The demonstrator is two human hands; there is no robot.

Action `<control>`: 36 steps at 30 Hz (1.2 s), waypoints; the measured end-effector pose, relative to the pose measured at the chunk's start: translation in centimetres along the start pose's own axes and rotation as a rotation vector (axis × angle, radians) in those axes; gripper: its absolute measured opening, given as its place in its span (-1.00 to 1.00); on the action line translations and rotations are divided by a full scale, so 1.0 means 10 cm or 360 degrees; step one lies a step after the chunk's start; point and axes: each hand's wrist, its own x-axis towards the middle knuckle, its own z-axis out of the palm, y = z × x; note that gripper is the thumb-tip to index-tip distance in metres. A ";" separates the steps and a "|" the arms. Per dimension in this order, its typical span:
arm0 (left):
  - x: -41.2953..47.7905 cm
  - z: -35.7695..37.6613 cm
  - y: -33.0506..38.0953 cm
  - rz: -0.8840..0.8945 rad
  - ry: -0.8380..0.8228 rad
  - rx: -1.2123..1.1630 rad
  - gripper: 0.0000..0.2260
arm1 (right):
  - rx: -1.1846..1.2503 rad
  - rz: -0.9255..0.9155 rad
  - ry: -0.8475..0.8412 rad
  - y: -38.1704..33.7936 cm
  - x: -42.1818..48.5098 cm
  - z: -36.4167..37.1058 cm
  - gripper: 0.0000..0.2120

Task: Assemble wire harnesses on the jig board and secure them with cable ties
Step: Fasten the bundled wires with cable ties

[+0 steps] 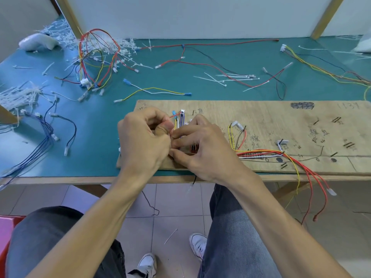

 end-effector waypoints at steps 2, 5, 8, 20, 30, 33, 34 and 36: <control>0.02 -0.02 -0.01 0.0012 -0.0067 0.0053 -0.82 | -0.0015 -0.0026 0.0025 0.03 0.00 0.02 -0.96; 0.15 -0.14 0.01 0.0121 -0.0299 0.0330 -0.77 | -0.0093 -0.0035 0.0108 0.02 -0.03 0.05 -0.93; 0.24 -0.28 0.05 0.0221 -0.0481 0.0578 -0.83 | -0.0337 -0.0050 0.0328 -0.06 -0.07 0.06 -0.90; 0.20 -0.30 0.07 0.0492 -0.0690 0.1135 -0.36 | -0.0440 0.0730 0.0167 0.71 0.60 -1.05 -0.89; 0.26 -0.31 0.03 0.0532 -0.0750 0.1113 -0.49 | -0.0776 0.0930 0.0152 1.15 1.26 -0.85 -0.86; 0.25 -0.33 0.02 0.0536 -0.0717 0.1070 -0.49 | -0.1004 0.0850 -0.0026 1.09 1.24 -0.88 -0.93; 0.25 -0.33 0.02 0.0540 -0.0717 0.1066 -0.48 | -0.1079 0.0804 -0.0076 1.07 1.22 -0.91 -0.84; 0.23 -0.33 0.03 0.0532 -0.0724 0.1071 -0.43 | -0.1180 0.0702 -0.0179 1.00 1.16 -1.00 -0.67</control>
